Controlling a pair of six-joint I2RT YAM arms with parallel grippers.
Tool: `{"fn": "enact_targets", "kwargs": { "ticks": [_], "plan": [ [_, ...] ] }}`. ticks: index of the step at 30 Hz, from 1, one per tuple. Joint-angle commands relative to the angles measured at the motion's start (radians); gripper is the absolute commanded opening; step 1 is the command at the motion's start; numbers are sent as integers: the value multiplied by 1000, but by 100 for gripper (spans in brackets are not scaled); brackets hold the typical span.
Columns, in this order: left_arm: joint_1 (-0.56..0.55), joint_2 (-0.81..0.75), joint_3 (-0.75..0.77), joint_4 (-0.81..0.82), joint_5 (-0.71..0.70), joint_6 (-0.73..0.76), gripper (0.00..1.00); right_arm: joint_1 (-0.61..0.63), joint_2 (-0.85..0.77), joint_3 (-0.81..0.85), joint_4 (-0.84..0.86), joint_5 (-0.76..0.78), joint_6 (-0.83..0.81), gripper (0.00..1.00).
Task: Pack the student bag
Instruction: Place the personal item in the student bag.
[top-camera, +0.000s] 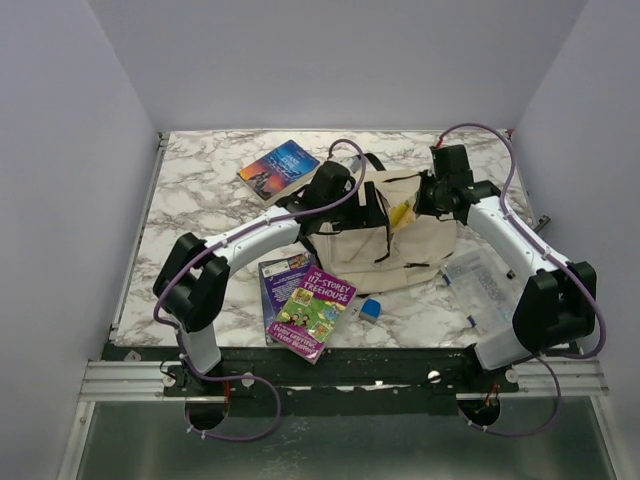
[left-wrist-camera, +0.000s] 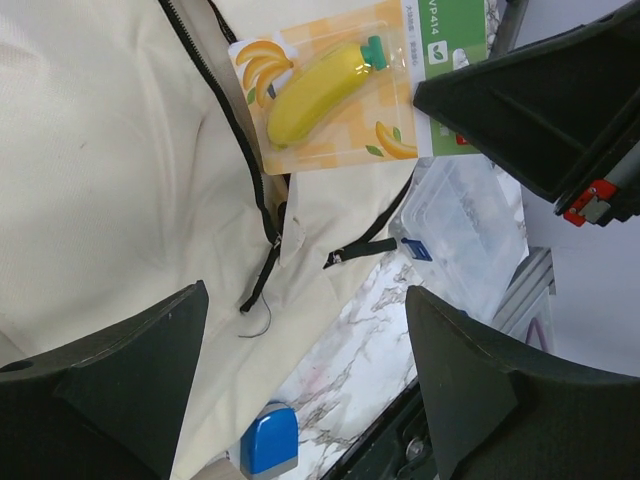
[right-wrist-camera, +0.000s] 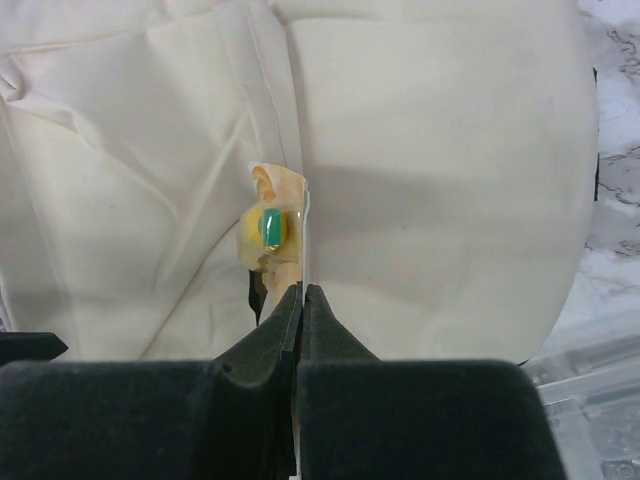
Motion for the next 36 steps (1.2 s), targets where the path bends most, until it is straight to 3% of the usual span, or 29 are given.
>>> {"fn": "enact_targets", "kwargs": {
  "ticks": [1,10,16,20,25,30,36],
  "plan": [
    [-7,45,50,22,42,-11,82,7,-10,42,-37,78,-26,1],
    [-9,59,56,24,40,-24,81,51,42,41,5,62,-18,1],
    [-10,56,67,-4,-8,-4,73,56,85,3,44,31,19,1],
    [-14,115,169,-153,-86,2,66,54,84,-48,118,-180,95,0],
    [-17,113,183,-184,-132,12,63,35,40,-180,306,-387,246,1],
    [-17,102,206,-219,-168,57,60,-106,-21,-351,484,-536,396,0],
    [-18,130,246,-244,-150,88,56,-225,-31,-400,469,-565,372,1]
  ]
}}
